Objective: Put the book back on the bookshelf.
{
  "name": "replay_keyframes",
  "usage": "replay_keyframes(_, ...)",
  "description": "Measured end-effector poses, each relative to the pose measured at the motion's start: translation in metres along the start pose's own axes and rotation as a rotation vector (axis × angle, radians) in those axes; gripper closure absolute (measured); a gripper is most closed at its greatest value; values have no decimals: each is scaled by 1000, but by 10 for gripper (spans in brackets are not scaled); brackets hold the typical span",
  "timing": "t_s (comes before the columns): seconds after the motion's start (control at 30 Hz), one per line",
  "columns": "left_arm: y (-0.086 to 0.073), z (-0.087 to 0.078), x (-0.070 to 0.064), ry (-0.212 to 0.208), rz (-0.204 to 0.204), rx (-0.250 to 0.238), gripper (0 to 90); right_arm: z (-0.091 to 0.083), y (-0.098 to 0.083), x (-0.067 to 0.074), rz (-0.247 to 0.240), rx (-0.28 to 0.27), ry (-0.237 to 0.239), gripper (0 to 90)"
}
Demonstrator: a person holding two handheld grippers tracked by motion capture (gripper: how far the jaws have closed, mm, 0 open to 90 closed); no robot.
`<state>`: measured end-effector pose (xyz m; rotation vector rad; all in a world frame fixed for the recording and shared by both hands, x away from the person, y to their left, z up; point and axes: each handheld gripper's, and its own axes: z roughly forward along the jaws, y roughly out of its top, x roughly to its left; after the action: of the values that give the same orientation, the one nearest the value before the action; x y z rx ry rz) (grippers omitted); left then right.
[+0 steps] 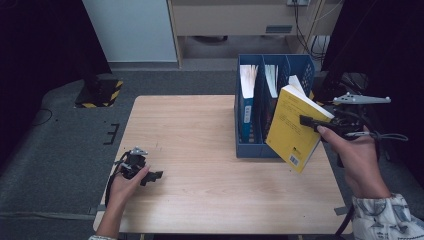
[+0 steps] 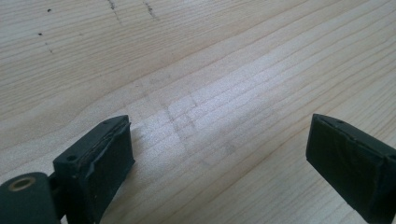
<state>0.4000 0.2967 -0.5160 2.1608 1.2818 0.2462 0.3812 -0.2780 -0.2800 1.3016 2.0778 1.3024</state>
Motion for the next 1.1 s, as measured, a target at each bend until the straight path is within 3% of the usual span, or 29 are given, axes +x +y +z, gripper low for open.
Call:
replay_keyframes(0.23,0,0,0,0,1,0,68,4,8,-5,4,-9,-55,752)
replay_keyframes(0.4,0,0,0,-1,2,-1,68,16,15,-10,9,-1,-118,751)
replay_keyframes(0.73,1,0,-1,0,4,0,68,35,27,-18,36,9,-181,751)
replay_keyframes(1.1,1,0,-1,-1,5,0,68,55,33,-14,44,14,-200,751)
